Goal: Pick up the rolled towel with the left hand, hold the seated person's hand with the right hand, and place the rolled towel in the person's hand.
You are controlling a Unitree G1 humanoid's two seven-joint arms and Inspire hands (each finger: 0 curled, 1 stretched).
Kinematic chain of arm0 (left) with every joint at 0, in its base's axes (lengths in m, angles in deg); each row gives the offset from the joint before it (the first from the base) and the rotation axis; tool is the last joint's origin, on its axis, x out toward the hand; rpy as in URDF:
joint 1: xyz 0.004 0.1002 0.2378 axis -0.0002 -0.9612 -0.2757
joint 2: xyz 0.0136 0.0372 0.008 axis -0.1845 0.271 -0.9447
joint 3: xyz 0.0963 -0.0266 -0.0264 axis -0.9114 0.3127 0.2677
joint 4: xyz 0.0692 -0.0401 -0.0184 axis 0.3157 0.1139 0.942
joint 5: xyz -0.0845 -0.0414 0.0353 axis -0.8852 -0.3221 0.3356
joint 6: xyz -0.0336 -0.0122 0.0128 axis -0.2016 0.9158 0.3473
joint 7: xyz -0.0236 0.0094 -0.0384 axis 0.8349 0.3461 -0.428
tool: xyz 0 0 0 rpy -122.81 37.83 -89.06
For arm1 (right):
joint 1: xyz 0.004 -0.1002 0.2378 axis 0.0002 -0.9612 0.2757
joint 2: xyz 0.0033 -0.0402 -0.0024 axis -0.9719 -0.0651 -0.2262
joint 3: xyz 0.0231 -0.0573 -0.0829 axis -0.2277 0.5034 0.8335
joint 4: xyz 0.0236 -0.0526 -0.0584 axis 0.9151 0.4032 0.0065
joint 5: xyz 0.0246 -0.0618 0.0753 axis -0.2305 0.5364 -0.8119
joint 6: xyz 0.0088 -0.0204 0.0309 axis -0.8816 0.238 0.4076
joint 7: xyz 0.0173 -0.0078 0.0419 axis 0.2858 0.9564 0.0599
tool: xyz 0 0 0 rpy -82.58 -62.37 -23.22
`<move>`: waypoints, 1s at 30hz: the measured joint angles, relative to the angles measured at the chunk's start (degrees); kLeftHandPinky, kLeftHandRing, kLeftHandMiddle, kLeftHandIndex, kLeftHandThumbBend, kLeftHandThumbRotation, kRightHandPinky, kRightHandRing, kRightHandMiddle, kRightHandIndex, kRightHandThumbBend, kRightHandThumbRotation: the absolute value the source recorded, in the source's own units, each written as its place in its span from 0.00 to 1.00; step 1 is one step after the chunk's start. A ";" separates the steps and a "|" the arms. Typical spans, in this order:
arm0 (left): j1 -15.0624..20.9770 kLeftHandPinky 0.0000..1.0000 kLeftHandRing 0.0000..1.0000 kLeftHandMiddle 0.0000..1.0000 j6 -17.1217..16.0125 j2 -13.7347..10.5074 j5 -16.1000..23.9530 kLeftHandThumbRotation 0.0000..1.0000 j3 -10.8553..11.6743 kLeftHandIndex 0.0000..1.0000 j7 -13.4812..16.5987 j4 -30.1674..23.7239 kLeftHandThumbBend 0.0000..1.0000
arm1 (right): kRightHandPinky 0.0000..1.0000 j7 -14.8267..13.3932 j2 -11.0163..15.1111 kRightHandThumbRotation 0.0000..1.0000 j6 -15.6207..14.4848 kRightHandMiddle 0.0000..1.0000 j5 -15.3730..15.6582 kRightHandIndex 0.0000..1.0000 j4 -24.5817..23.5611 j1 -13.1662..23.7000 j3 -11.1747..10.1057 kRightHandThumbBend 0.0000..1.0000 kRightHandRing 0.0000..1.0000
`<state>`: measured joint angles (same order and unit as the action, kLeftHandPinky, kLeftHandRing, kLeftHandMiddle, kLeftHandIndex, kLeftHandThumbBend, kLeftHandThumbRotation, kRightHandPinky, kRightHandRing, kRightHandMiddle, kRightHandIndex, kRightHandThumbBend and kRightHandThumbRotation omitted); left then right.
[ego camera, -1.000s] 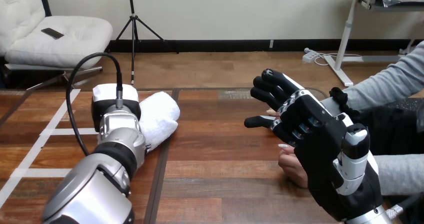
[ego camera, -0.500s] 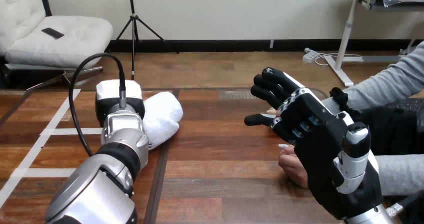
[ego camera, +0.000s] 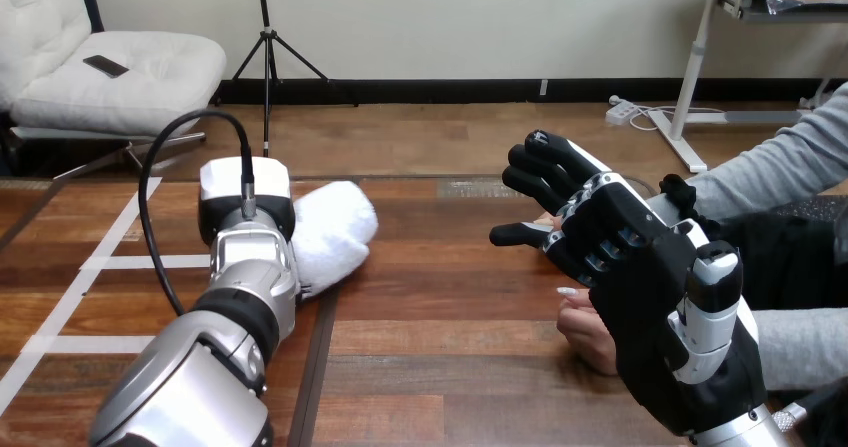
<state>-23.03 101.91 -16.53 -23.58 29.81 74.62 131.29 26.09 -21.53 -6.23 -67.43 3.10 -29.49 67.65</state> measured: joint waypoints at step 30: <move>-7.43 0.21 0.29 0.39 -12.05 -1.44 -12.59 0.00 12.30 0.42 12.61 -5.80 0.77 | 0.75 -1.06 0.00 1.00 -0.05 0.90 0.79 0.88 0.05 0.00 -0.07 0.90 0.92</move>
<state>-30.46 89.86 -17.97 -36.17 42.11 87.23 125.50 25.03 -21.54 -6.28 -66.63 3.15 -29.49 67.58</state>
